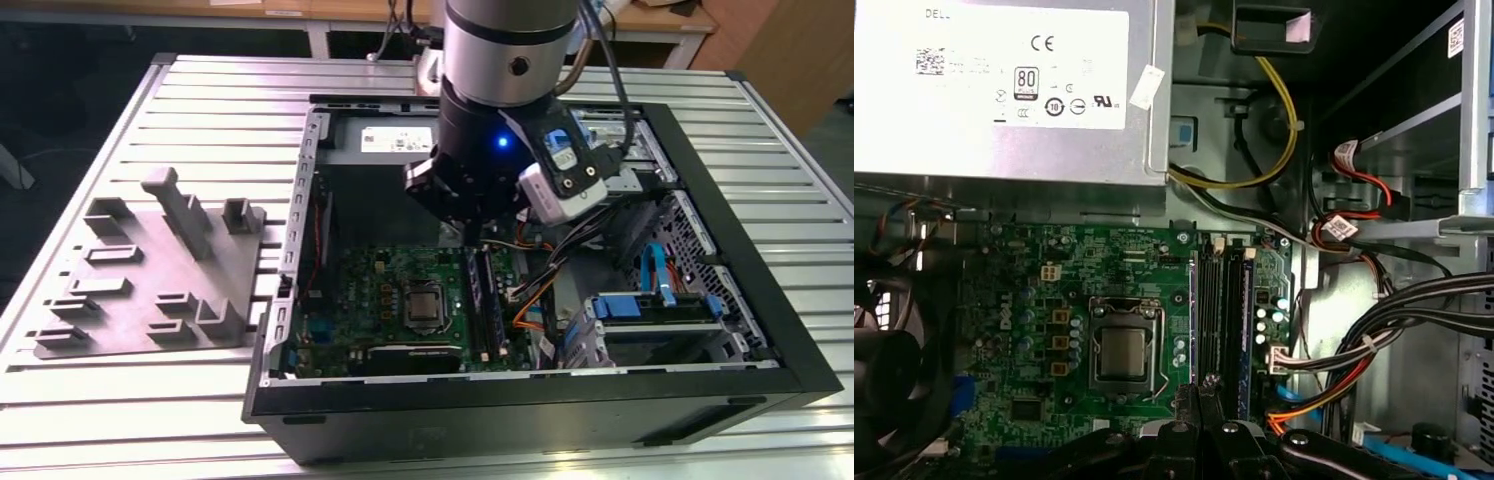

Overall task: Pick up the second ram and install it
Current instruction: 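Insert the second ram into the second slot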

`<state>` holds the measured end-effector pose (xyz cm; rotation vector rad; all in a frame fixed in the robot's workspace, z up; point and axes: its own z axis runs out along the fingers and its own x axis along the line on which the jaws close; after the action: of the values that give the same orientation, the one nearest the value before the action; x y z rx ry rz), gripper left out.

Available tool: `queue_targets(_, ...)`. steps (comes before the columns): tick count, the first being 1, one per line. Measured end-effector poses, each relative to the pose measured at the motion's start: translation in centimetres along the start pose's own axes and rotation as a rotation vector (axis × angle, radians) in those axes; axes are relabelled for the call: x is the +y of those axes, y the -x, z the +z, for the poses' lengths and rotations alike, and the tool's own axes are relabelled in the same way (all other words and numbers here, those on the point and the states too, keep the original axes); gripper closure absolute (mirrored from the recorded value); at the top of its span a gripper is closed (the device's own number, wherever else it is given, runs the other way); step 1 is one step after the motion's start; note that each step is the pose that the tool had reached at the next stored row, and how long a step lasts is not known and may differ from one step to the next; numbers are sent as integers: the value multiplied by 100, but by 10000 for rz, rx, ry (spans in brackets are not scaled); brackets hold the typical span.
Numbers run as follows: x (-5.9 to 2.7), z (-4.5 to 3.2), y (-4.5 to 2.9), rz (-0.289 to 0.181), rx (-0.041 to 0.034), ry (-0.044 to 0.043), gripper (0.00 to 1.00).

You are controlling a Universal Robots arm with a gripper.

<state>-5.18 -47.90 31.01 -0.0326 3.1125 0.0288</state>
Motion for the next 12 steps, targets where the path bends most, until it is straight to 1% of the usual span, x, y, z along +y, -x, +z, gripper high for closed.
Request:
queue_targets(3,-1,23,32,1,-2,6,89)
queue_targets(5,-2,45,52,2,-2,33,89)
queue_targets(9,-2,73,56,4,-1,46,89)
queue_targets(12,-3,108,56,2,-1,49,89)
